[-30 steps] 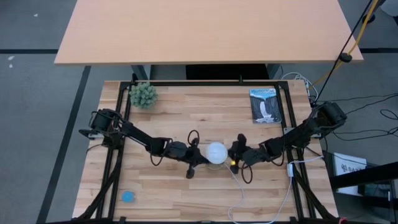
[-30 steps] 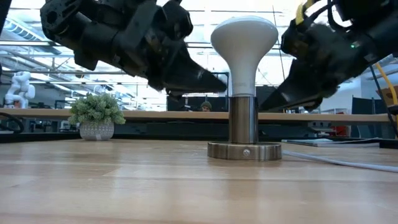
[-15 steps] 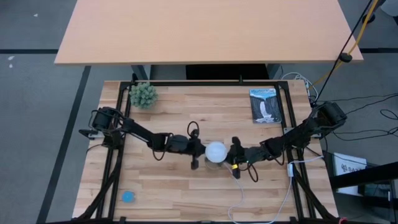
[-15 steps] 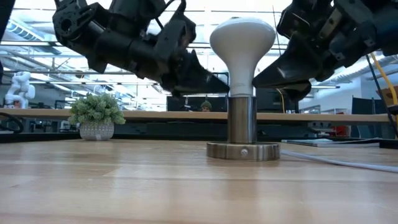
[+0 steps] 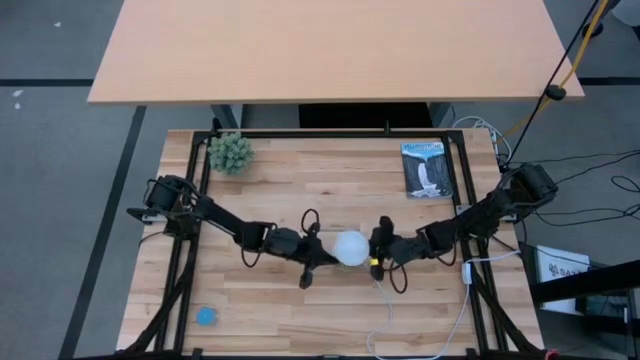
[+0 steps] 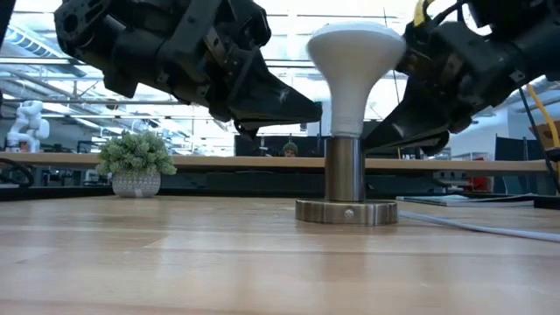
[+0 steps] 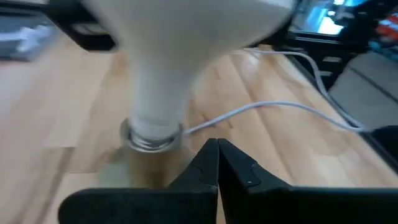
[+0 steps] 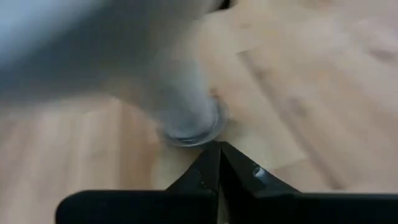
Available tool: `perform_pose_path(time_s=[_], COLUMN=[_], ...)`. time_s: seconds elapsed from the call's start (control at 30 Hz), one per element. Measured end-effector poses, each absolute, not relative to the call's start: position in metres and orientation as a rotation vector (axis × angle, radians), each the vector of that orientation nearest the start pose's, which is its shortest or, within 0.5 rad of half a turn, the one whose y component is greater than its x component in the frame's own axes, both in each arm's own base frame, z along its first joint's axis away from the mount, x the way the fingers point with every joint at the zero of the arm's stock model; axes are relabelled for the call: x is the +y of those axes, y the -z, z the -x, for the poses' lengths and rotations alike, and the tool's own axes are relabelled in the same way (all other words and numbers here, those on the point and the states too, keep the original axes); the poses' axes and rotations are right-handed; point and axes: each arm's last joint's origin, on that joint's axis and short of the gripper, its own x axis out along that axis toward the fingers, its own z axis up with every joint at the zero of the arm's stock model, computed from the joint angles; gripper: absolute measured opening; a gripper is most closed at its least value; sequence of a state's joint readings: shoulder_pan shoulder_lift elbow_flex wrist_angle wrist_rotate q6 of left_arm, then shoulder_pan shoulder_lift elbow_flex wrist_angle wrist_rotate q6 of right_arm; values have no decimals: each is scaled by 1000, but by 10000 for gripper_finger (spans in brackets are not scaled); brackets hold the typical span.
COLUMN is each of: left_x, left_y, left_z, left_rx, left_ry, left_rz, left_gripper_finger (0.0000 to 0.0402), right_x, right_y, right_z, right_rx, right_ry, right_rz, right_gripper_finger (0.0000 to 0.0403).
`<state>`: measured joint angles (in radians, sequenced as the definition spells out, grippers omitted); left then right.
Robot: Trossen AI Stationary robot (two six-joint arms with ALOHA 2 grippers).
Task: Screw lightbulb
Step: Remove the lightbulb from the lamp, then return to Home Position
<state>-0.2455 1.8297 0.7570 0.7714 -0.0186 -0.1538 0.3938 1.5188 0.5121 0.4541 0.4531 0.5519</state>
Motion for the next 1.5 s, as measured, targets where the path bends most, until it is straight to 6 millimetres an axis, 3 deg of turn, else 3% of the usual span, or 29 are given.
perform_pose_path(time_s=[0.17, 0.33, 0.63, 1.33, 1.5], left_x=[-73, -62, -61, -54, -52], left_y=[-144, -144, -144, -141, -160], left_z=[-342, -344, -344, -344, -333], left_rx=[301, 298, 295, 315, 272], left_ry=[53, 2, -28, -83, -68], left_rz=[92, 126, 140, 127, 92], left_gripper_finger=[0, 0, 0, 0, 0], right_x=[98, 98, 90, 87, 85], right_y=[-148, -153, -150, -142, -149], right_z=[-255, -257, -257, -252, -243], right_rx=[470, 415, 391, 485, 558], right_ry=[8, 0, 188, 215, 184], right_rz=[-354, -355, -311, -283, -277], right_gripper_finger=[0, 0, 0, 0, 0])
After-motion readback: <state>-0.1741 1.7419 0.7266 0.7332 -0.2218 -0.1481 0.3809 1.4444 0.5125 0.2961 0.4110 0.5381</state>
